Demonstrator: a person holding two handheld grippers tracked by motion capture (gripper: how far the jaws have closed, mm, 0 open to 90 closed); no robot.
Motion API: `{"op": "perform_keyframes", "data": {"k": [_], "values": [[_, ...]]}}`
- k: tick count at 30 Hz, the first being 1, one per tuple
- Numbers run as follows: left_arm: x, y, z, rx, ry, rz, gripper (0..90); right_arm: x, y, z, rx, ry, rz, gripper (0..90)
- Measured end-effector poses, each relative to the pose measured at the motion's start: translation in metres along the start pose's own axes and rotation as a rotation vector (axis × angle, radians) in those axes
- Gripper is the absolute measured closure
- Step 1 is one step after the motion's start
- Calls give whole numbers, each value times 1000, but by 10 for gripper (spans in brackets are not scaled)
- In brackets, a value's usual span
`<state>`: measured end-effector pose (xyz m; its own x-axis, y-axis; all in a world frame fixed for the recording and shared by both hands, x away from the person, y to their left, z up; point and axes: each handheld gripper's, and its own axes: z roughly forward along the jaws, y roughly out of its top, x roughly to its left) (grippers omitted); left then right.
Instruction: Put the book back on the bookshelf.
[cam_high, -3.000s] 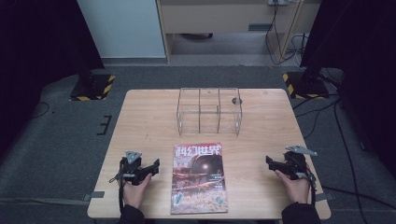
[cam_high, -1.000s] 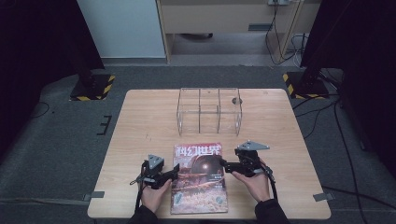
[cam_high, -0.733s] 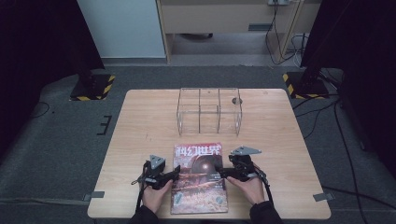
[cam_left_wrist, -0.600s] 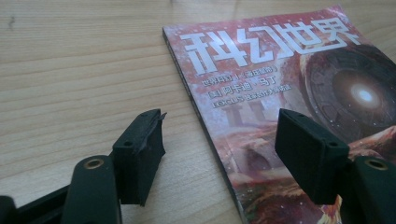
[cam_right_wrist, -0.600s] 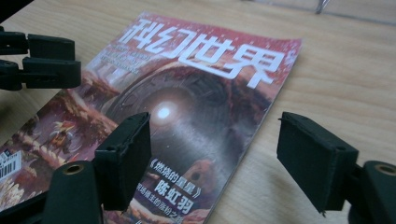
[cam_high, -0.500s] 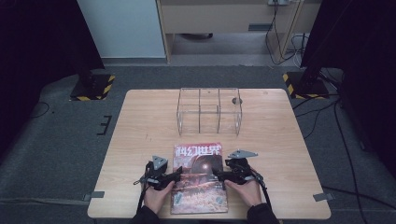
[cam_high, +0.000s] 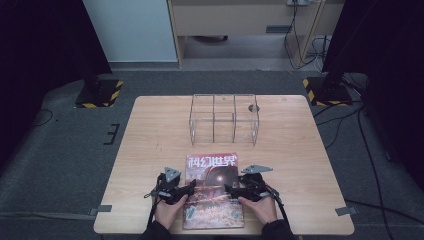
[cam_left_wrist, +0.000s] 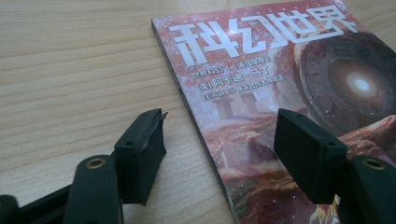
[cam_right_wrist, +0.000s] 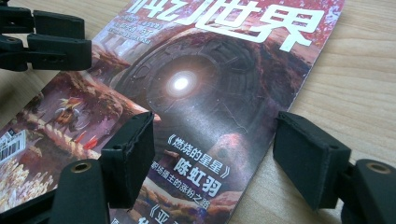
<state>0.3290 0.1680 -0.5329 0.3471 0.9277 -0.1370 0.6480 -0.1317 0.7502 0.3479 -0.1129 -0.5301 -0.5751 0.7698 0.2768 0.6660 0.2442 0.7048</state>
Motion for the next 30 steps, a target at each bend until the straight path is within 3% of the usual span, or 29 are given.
{"op": "perform_keyframes", "data": {"k": [10,17,24,28,30], "values": [[-5,-1,2,-3,8,28,316,1,-2,-1,-15,6,28,294],[-13,-2,2,-2,-31,57,343,-4,-5,-2,-46,40,84,296],[-15,-2,2,-5,-24,45,349,-6,-6,-2,-60,46,106,307],[-16,-2,2,-5,-12,39,352,-9,-6,-3,-65,53,153,359],[-17,-2,3,-5,-5,39,352,-14,-8,-4,-79,74,201,390]]}}
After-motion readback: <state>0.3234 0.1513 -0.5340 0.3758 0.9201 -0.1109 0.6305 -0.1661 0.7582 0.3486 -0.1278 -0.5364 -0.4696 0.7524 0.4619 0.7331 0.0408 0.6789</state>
